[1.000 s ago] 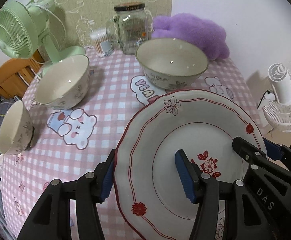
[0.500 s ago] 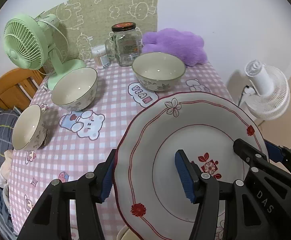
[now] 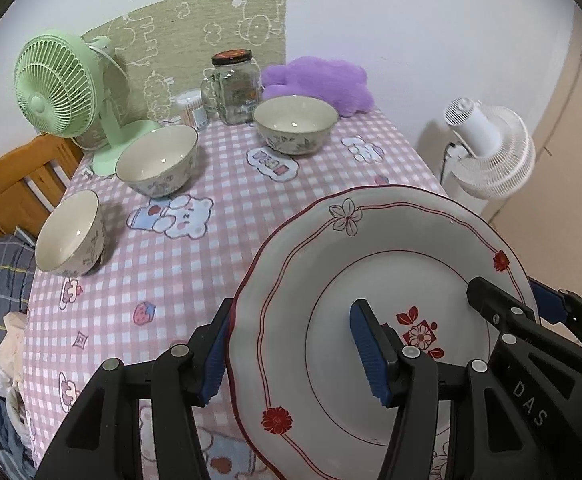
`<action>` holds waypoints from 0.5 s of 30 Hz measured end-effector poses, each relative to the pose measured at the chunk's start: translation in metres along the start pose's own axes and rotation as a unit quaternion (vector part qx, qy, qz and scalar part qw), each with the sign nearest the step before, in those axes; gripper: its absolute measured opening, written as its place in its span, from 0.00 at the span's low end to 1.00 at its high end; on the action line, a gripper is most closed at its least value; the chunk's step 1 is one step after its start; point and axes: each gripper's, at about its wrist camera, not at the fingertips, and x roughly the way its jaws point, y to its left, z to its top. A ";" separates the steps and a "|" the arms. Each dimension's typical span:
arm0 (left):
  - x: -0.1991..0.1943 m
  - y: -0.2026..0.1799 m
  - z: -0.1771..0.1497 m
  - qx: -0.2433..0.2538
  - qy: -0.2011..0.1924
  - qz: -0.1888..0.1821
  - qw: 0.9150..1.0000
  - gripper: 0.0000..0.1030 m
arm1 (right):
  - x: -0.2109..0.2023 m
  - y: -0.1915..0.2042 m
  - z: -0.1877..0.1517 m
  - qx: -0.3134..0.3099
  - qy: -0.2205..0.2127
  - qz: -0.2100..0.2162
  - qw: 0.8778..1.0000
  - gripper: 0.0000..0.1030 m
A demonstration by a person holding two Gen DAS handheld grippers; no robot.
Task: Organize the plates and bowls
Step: 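Lift the red-rimmed plate with both grippers and carry it to the cream plates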
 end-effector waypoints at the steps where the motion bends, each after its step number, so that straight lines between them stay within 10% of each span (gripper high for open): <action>1: -0.001 0.000 -0.005 0.002 0.002 -0.002 1.000 0.57 | -0.002 0.000 -0.006 0.004 0.002 -0.002 1.000 0.39; 15: 0.010 -0.033 -0.056 0.002 0.050 0.000 0.999 0.57 | 0.009 -0.027 -0.058 -0.015 0.054 -0.002 0.998 0.39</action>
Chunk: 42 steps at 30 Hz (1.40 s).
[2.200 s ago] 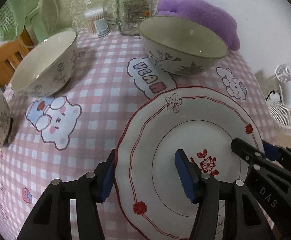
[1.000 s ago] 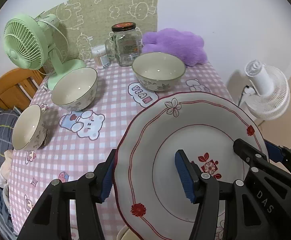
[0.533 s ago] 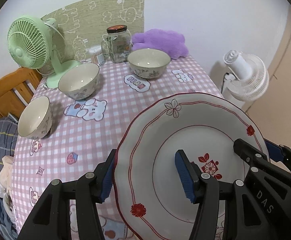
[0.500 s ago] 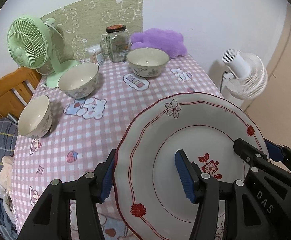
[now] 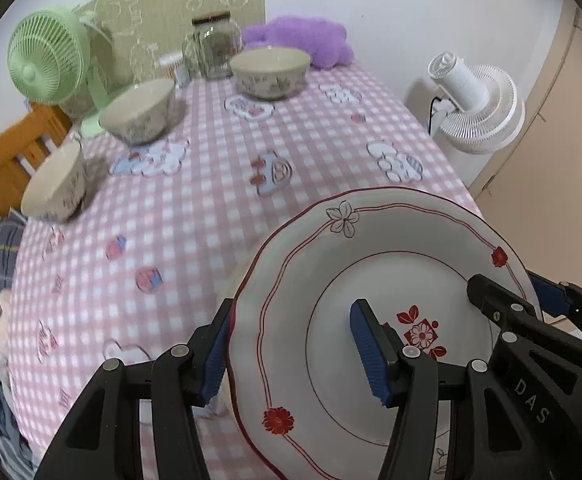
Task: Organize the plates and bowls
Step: 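Lift the red-rimmed plate with both grippers and carry it to the cream plates, then lower the red-rimmed plate onto the stacked cream floral plates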
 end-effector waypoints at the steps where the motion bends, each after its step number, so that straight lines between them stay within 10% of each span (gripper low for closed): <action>1: 0.003 -0.003 -0.003 -0.005 0.004 0.001 1.000 0.57 | 0.003 -0.002 -0.001 -0.004 0.004 0.001 1.000 0.39; 20: 0.026 -0.015 -0.026 -0.097 0.033 0.038 0.994 0.57 | 0.039 -0.011 0.002 -0.092 0.035 0.039 0.994 0.38; 42: 0.021 -0.019 -0.027 -0.092 0.019 0.084 0.992 0.57 | 0.034 -0.022 0.001 -0.097 0.039 0.078 0.991 0.26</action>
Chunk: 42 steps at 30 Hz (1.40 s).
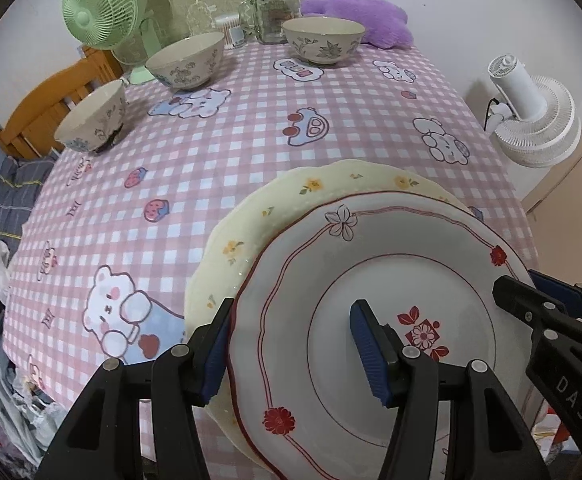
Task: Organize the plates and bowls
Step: 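Lower the red-rimmed plate onto the stacked cream floral plates, then open both grippers and pull them away from the plate stack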
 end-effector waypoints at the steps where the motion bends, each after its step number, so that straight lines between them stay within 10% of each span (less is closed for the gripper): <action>1: 0.000 0.001 0.000 -0.002 0.000 0.003 1.000 0.57 | 0.001 0.001 0.001 -0.001 0.000 0.001 1.000 0.26; 19: 0.011 -0.002 0.001 0.033 -0.025 0.067 0.997 0.60 | 0.012 0.025 0.015 -0.039 -0.016 -0.016 0.999 0.27; 42: -0.013 0.036 0.006 -0.019 -0.028 -0.013 0.999 0.82 | -0.017 0.026 0.018 -0.030 -0.053 -0.003 0.998 0.60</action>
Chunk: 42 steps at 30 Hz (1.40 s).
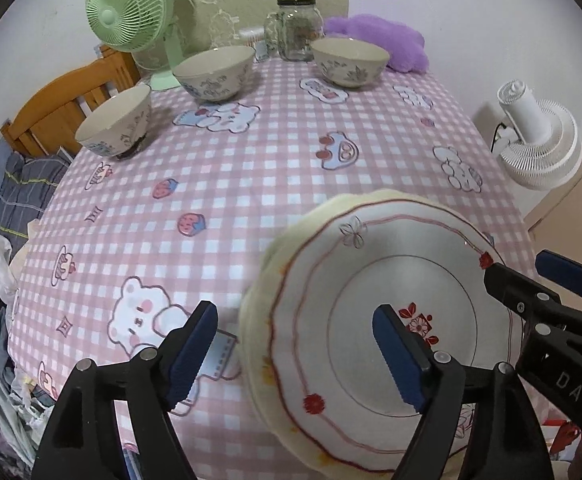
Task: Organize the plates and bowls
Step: 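Open both grippers and pull them away from the plate stack, then move both grippers to the large green-rimmed bowl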
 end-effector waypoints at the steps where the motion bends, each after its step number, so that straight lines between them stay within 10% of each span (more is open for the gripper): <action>1: -0.002 0.003 0.001 0.001 -0.005 -0.011 1.000 0.85 | -0.002 0.002 0.001 0.002 -0.003 0.001 1.000 0.65; 26: -0.016 0.160 0.047 0.068 -0.054 -0.074 0.993 0.86 | -0.021 0.168 0.047 0.081 -0.064 -0.029 0.994 0.74; 42: 0.025 0.264 0.115 0.037 -0.059 -0.042 0.997 0.83 | 0.019 0.265 0.129 0.108 -0.074 -0.045 0.990 0.82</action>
